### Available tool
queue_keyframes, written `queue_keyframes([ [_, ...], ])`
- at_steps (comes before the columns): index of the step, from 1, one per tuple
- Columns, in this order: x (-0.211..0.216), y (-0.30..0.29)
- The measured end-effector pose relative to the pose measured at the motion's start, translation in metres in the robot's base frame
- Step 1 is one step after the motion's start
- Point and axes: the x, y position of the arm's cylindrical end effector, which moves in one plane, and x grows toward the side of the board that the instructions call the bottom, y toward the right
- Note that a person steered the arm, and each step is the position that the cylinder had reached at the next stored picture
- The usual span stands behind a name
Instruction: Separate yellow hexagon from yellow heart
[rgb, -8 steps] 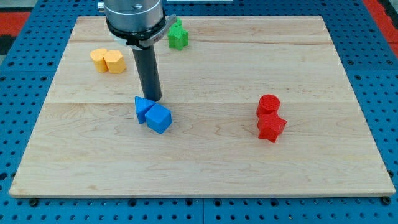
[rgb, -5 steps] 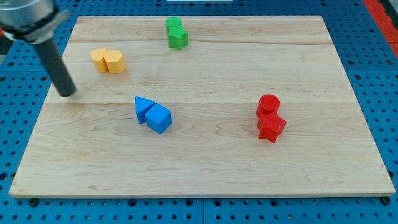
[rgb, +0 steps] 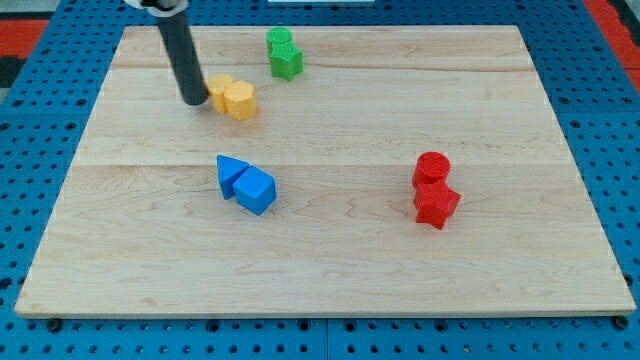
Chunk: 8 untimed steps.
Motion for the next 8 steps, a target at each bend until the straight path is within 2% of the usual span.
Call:
queue_keyframes([
  [3, 0.011, 0.099],
  [4, 0.056, 0.074],
  [5, 0.05, 0.087],
  [8, -0.018, 0.165],
])
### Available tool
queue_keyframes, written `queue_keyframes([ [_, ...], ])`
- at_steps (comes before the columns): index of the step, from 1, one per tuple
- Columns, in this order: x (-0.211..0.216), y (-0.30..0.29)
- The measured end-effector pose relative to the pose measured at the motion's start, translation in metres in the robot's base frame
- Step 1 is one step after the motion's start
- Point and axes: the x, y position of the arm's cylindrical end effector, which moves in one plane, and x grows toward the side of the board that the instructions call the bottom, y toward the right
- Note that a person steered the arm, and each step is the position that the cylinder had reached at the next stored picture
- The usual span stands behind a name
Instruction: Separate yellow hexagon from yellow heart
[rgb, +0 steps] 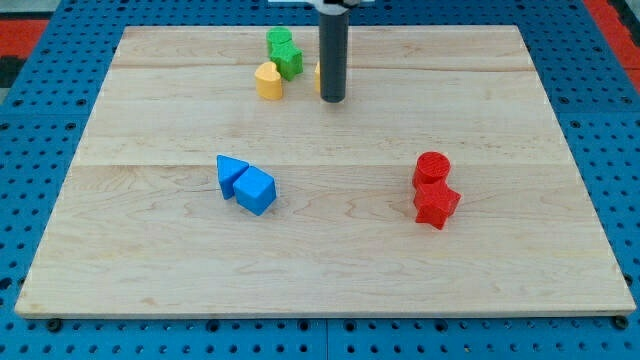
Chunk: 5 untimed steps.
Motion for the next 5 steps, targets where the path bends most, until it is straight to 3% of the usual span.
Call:
queue_keyframes([
  [2, -0.074, 0.0],
  [5, -0.097, -0.043],
])
